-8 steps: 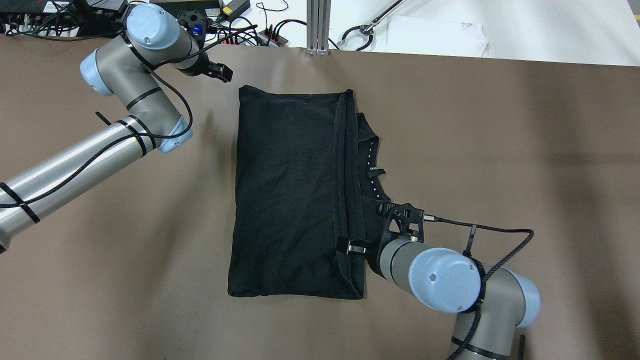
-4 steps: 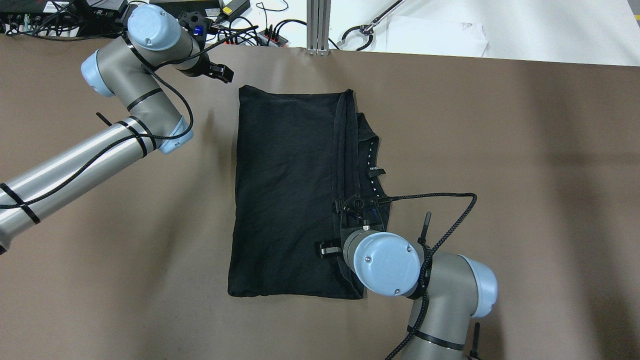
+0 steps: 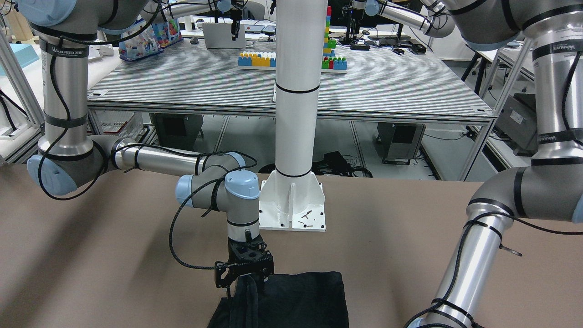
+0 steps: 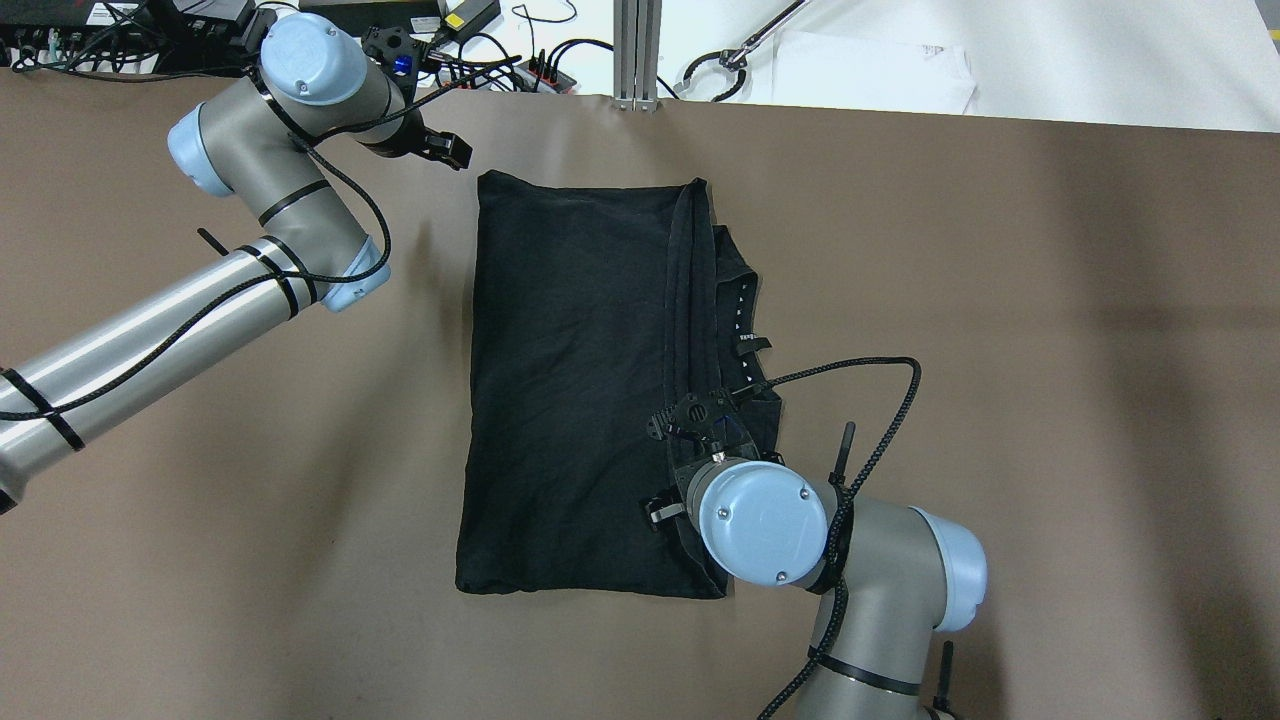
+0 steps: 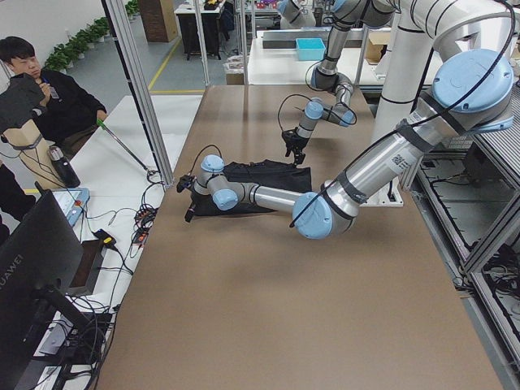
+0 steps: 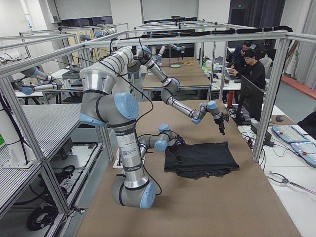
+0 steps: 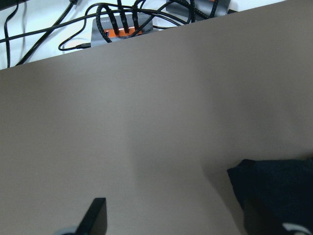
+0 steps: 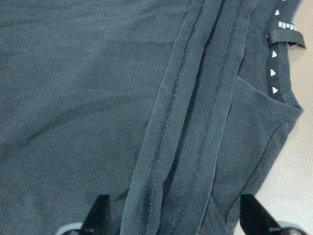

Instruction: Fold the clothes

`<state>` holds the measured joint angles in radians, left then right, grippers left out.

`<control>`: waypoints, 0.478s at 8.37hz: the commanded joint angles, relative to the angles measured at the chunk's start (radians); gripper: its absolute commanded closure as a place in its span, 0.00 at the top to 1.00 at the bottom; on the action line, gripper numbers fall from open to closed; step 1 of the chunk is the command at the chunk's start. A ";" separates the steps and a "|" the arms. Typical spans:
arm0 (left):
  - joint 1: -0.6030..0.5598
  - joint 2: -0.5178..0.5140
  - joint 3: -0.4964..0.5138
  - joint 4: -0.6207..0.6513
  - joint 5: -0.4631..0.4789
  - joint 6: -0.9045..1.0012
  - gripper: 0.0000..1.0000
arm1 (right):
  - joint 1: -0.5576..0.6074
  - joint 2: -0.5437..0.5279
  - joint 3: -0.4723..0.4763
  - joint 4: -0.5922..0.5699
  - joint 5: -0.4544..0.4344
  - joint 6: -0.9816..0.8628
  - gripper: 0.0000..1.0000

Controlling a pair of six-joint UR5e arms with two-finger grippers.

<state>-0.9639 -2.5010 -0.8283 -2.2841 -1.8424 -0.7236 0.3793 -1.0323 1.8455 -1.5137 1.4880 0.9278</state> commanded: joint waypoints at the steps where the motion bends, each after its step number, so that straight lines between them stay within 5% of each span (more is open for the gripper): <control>1: 0.005 -0.001 0.000 0.002 0.000 0.001 1.00 | -0.011 0.008 -0.023 0.012 -0.047 -0.079 0.94; 4: 0.005 -0.001 0.000 0.000 0.000 0.001 1.00 | -0.022 0.047 -0.123 0.003 -0.048 -0.204 0.92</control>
<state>-0.9602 -2.5018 -0.8283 -2.2834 -1.8423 -0.7227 0.3645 -1.0011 1.7698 -1.5049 1.4418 0.7910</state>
